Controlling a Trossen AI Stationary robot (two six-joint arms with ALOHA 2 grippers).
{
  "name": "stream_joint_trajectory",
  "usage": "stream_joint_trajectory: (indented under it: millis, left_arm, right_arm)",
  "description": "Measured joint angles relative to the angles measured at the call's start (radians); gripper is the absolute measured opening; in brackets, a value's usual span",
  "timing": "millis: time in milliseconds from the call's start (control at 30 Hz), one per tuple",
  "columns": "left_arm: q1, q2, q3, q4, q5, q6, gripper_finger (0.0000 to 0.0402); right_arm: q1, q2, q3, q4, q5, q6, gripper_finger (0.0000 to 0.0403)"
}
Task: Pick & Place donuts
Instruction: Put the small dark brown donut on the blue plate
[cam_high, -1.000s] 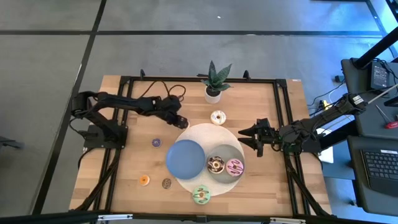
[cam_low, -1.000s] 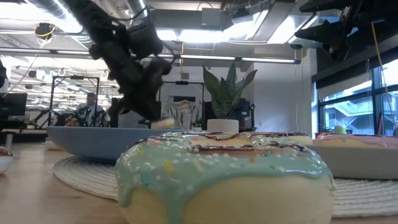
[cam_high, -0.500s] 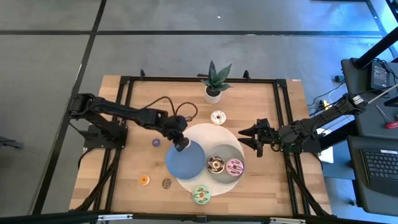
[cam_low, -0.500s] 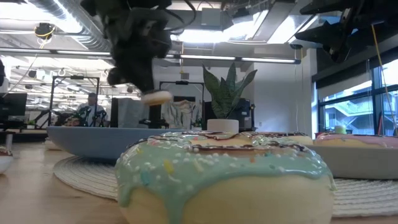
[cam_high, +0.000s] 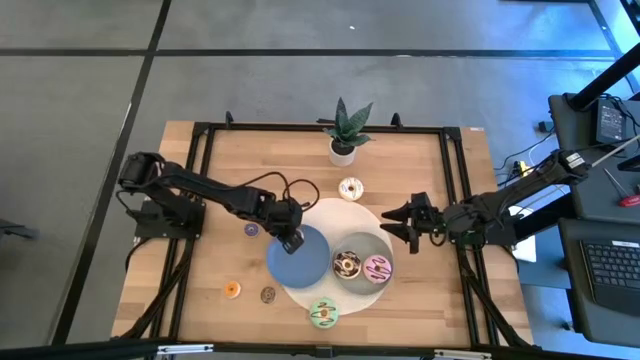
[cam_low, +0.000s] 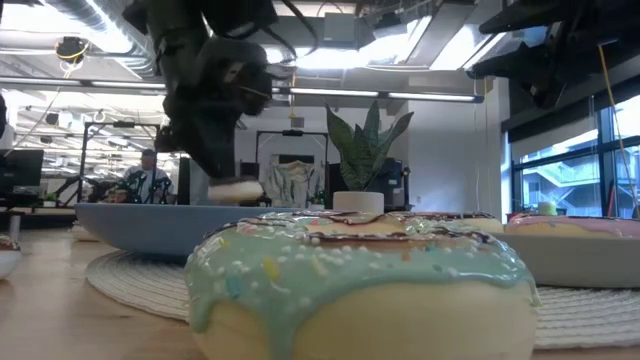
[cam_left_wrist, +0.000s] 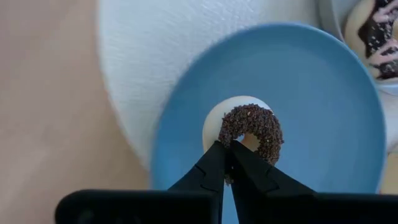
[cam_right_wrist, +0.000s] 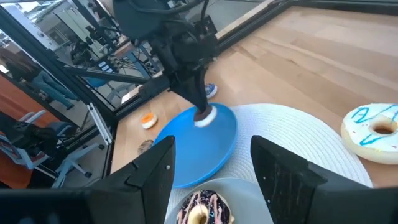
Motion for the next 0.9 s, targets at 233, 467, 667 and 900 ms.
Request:
stream_joint_trajectory:
  millis: [233,467,667,900]
  left_arm:
    - [-0.001,0.071,-0.001,0.081,0.066,0.000,0.0015]
    - [-0.007,0.129,-0.001,0.081,0.113,-0.003,0.0015]
    - [-0.005,0.133,-0.001,0.099,0.117,-0.017,0.0016]
    - [-0.002,0.133,-0.001,0.100,0.139,0.018,0.0023]
  right_arm:
    - [0.000,0.035,0.000,0.002,0.000,0.000,0.0211]
    - [0.000,0.041,0.001,0.001,0.000,0.000,0.0211]
    - [0.000,0.041,0.000,0.000,0.000,-0.005,0.0211]
    - [0.000,0.041,0.000,0.000,0.000,-0.005,0.0211]
